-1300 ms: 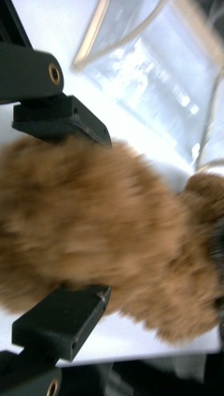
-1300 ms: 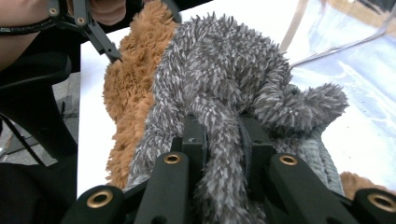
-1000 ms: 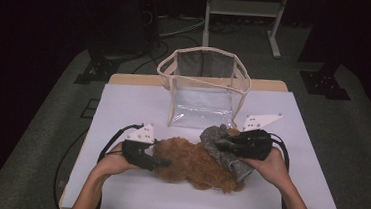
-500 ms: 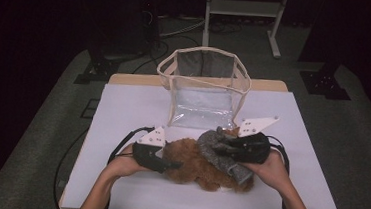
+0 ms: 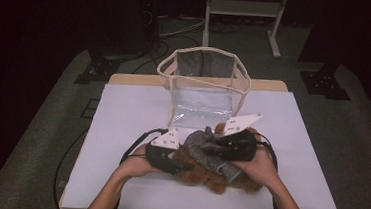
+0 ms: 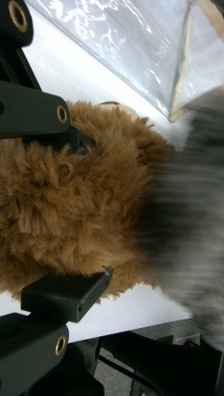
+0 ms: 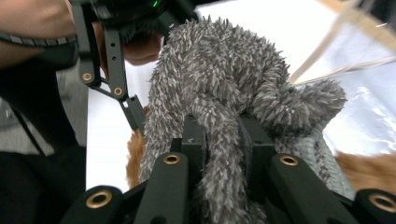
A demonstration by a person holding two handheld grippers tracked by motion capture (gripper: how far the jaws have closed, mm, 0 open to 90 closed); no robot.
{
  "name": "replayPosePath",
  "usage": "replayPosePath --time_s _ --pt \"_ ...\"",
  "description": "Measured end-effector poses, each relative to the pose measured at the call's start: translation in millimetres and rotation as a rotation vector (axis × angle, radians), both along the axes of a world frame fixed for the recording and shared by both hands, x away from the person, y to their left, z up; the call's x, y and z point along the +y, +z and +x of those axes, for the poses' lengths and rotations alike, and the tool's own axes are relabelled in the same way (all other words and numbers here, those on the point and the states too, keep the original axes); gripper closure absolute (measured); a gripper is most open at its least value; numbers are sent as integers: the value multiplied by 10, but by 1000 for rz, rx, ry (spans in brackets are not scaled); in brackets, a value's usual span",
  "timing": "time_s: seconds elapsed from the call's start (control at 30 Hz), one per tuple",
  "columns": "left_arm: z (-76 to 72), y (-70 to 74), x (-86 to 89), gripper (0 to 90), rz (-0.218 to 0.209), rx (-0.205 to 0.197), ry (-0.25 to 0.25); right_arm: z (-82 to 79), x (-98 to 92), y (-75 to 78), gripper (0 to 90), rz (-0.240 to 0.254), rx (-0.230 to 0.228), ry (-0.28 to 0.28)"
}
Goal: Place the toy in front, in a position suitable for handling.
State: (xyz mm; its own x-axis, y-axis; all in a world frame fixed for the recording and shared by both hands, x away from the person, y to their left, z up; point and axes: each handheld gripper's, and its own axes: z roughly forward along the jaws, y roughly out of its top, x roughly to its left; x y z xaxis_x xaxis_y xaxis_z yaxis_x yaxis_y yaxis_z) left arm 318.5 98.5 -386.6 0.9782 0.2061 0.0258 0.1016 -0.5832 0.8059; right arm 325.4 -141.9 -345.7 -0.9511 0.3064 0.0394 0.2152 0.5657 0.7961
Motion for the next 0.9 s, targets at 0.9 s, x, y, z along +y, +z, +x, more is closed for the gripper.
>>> replayPosePath --time_s 0.9 --pt "105 -320 261 114 -24 85 51 3 -840 -266 747 74 52 -134"
